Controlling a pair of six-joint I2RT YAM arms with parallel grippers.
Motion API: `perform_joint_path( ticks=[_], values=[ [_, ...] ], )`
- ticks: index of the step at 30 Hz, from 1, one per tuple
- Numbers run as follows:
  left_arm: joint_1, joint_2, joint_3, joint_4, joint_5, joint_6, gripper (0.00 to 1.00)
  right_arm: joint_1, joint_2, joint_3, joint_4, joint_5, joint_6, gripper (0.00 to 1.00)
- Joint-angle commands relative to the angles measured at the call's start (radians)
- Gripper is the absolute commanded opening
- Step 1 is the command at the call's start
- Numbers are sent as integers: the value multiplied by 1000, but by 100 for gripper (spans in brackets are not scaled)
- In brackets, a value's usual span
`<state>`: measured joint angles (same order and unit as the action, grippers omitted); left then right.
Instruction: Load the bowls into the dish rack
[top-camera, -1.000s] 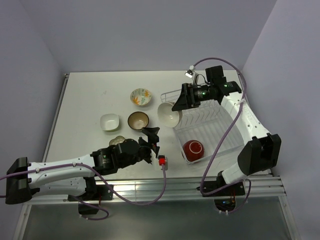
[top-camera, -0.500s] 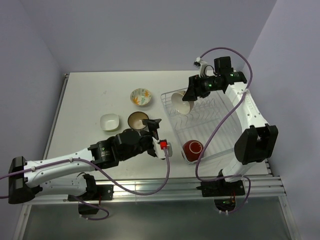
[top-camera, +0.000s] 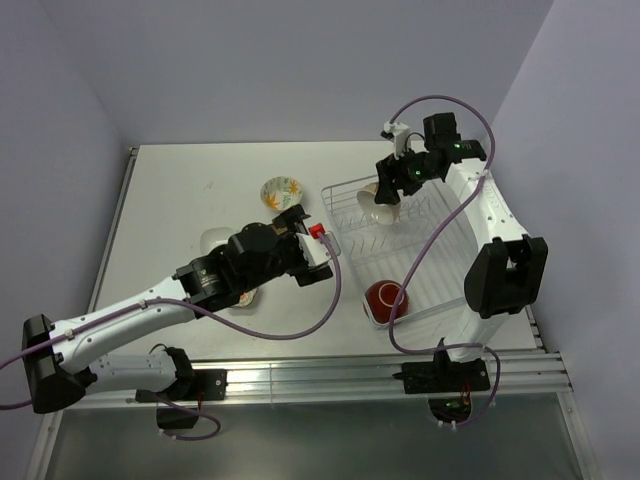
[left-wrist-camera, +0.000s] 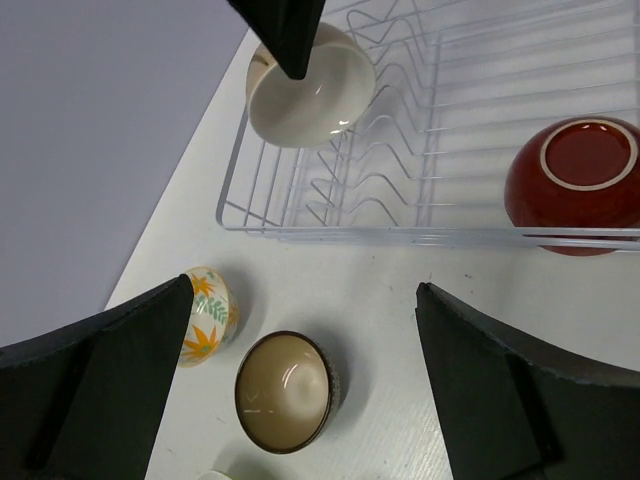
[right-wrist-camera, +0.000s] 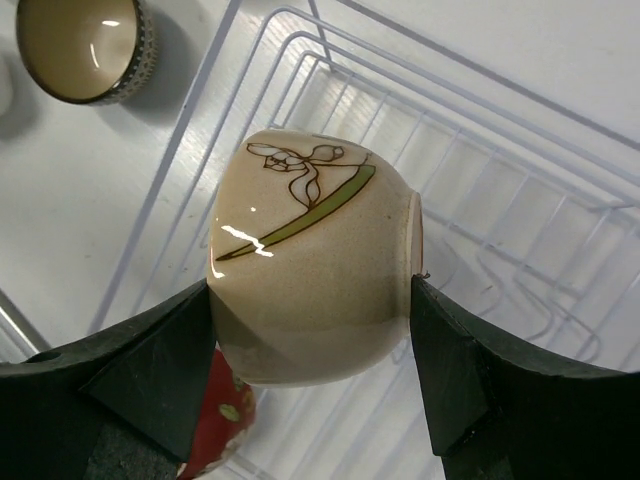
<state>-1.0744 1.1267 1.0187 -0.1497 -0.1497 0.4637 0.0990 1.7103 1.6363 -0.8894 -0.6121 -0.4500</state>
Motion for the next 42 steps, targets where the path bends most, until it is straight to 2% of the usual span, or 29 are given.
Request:
perform_joint_path(
  ticks=[1, 19, 26, 36, 42],
  values=[
    [46, 5, 53, -8, 33, -95, 99, -4, -9, 76, 72, 9, -99, 0],
    [220, 12, 97, -45, 62, -232, 100, 176, -38, -21, 199, 198, -435, 0],
    [240, -1, 93, -54, 59, -232, 100, 244, -61, -122, 289, 256, -559, 0],
    [269, -4, 93, -44, 30, -234, 99, 285, -92, -276, 455, 293, -650, 0],
    [335, 7, 116, -60, 55, -309, 99, 297, -112, -361, 529, 307, -720, 0]
  ],
)
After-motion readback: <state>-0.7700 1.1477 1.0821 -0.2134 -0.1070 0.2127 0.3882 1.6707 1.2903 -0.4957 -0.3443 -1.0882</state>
